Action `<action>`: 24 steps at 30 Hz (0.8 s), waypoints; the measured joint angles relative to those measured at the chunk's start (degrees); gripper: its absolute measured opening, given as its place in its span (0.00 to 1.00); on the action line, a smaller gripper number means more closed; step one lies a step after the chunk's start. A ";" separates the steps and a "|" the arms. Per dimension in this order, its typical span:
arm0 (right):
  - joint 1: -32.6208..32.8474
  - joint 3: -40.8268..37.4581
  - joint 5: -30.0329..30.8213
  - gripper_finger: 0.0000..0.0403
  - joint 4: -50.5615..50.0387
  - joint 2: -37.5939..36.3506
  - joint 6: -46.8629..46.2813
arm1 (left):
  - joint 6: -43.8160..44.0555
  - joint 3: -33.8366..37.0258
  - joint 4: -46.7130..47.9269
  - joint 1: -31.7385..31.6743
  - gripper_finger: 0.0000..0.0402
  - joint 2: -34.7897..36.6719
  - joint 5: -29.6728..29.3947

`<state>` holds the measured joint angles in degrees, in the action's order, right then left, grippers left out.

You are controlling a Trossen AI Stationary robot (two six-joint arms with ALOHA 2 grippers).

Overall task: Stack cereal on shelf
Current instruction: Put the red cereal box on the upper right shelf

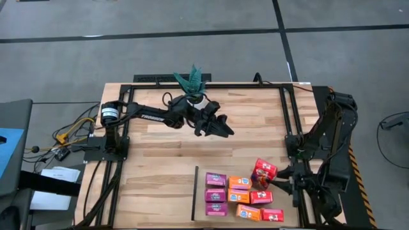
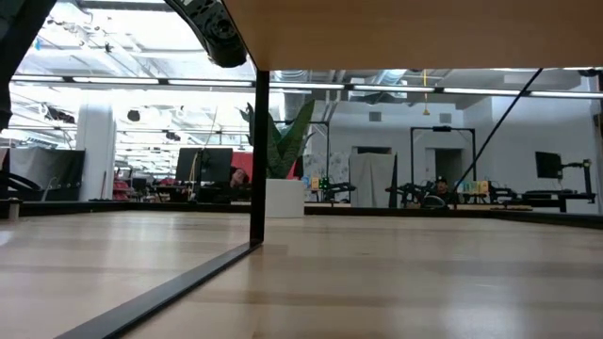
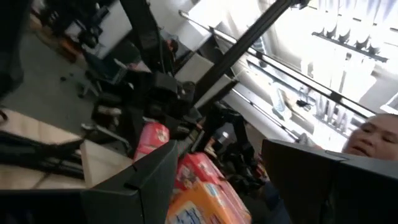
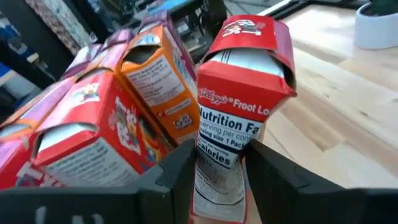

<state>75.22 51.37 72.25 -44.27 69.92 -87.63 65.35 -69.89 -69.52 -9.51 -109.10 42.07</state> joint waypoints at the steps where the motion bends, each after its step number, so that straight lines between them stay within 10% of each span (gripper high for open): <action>1: 0.01 0.00 -0.58 0.40 0.06 -0.29 0.55 | -1.08 0.00 0.26 0.17 0.56 0.00 -0.91; 16: -1.59 0.00 -6.58 0.39 -0.08 -1.10 4.11 | -22.87 -13.65 32.01 4.52 0.56 -0.75 -6.52; 24: -2.25 0.01 -7.92 0.38 0.32 -1.10 4.14 | -39.83 -18.07 49.13 5.05 0.56 -1.81 -19.78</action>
<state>72.97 51.39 64.32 -43.95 68.82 -83.49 25.52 -87.96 -20.39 -4.45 -110.91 22.29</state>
